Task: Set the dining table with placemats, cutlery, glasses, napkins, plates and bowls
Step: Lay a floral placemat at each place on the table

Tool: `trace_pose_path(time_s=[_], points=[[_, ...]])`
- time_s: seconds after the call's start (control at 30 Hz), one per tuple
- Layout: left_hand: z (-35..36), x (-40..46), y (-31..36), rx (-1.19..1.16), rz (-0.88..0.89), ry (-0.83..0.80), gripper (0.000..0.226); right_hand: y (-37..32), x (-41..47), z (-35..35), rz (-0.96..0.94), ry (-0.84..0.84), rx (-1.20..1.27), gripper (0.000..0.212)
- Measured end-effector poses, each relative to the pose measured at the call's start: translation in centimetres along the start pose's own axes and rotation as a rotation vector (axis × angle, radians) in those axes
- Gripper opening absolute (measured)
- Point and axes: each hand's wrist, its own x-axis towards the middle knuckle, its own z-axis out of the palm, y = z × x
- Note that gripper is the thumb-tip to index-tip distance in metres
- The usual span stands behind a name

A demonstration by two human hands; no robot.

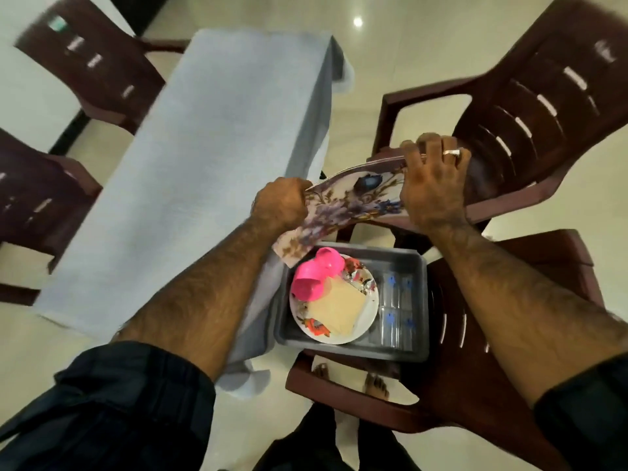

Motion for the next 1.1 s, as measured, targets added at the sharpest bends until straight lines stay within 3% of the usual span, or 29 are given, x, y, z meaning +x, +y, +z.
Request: trace_pose_path(time_s=[0.13,0.2,0.33,0.4,0.5,0.6,0.7,0.83,1.0,1.1], points=[[-4.1,-3.8,-3.1,-0.390,-0.157,-0.041,0.016,-3.7,-2.4,-1.5,0.076,0.095,0.176,0.046],[-6.5,-6.5,-5.4,-0.647,-0.243,0.006,0.009,-6.3,-3.0,-1.8,0.161,-0.015,0.352,0.047],[-7.2,-12.6,-11.3,-1.040,-0.371,0.018,0.018,-12.1,-5.4,-2.3,0.538,-0.418,0.681,0.046],[-6.6,-15.6,-14.7,-1.141,-0.409,-0.007,0.036,-15.0,-6.7,-3.5,0.495,-0.608,0.858,0.028],[-5.5,-19.8,-19.3,-1.208,-0.443,-0.001,0.036,-18.2,-7.9,-2.4,0.659,-0.777,1.265,0.010],[-4.2,-24.0,-24.3,-1.211,-0.524,0.045,0.024,-22.5,-8.7,-1.0,0.767,-0.800,1.388,0.014],[-2.3,-27.4,-29.8,-1.204,-0.591,0.076,0.022,-27.9,-10.5,-2.9,0.697,-0.893,1.398,0.023],[-1.0,-30.7,-36.9,-1.218,-0.586,0.156,0.020,-34.7,-12.6,-2.0,0.720,-0.855,1.422,0.014],[-3.1,-33.1,-44.0,-1.337,-0.425,0.298,0.027,-41.3,-13.4,-2.1,0.746,-0.628,1.559,0.007],[-4.0,-32.8,-46.9,-1.346,-0.465,0.263,0.022,-42.9,-13.8,-1.8,0.790,-0.622,1.560,0.005]])
